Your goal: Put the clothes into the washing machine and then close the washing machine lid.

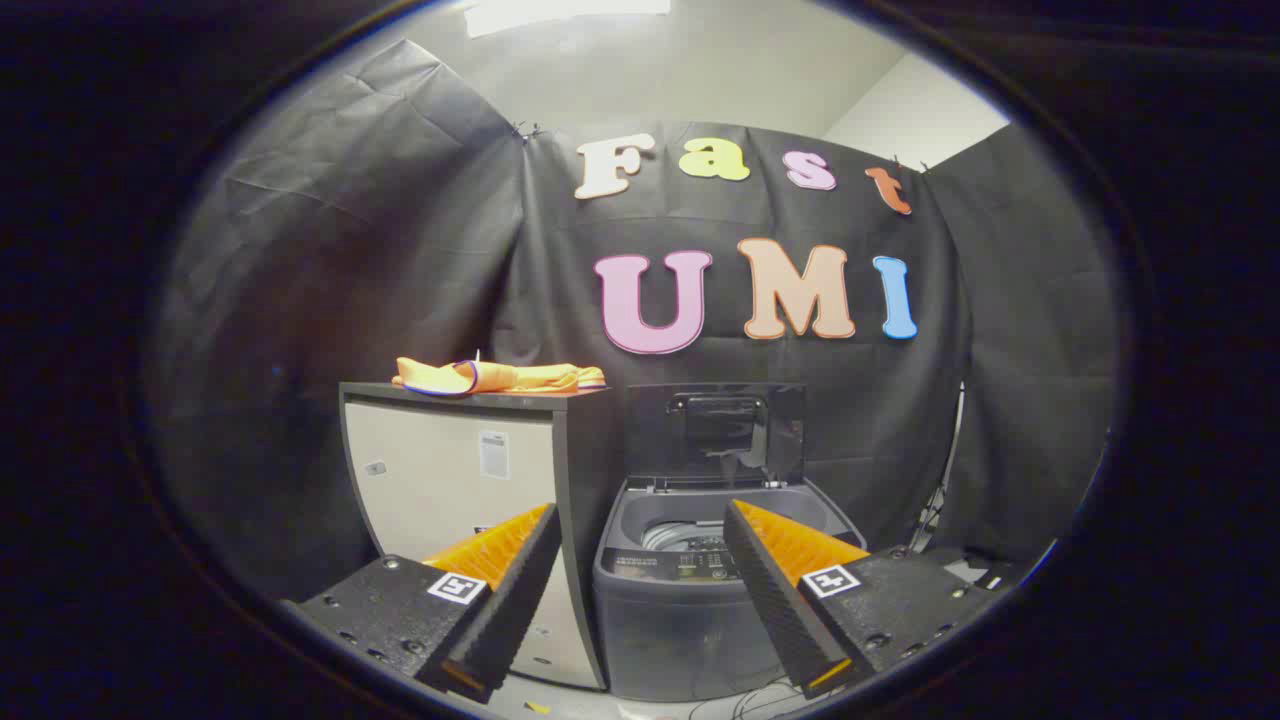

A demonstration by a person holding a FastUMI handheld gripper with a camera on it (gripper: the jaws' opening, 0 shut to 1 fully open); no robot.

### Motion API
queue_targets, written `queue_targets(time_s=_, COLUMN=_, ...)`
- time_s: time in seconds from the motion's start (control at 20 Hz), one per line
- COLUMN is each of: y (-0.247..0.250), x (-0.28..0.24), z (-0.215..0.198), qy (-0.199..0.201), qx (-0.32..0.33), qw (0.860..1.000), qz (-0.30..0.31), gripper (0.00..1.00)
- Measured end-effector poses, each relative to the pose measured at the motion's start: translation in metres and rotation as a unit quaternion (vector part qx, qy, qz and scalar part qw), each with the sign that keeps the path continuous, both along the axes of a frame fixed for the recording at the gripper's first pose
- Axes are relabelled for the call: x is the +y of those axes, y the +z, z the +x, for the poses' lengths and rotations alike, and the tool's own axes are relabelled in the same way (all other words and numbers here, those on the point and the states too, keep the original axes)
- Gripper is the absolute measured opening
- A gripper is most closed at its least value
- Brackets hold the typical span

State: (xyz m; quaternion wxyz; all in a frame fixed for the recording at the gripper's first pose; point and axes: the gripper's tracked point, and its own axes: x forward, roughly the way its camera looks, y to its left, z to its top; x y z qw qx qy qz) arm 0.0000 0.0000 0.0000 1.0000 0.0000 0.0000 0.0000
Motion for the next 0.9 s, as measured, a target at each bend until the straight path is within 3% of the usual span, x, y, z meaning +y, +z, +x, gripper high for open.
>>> queue_targets(time_s=0.2, y=0.009, x=0.011, z=0.003, qy=0.011, qx=0.005, qw=1.0, qz=0.01, gripper=0.99)
queue_targets(time_s=0.55, y=0.066, x=0.039, z=0.022, qy=0.02, qx=-0.008, qw=1.0, qz=0.01, gripper=0.98)
queue_targets(time_s=0.75, y=0.082, x=0.078, z=0.052, qy=0.048, qx=0.043, qw=0.996, qz=0.056, gripper=0.98)
queue_targets(time_s=0.9, y=0.118, x=0.104, z=0.082, qy=0.066, qx=0.034, qw=0.995, qz=0.073, gripper=0.97)
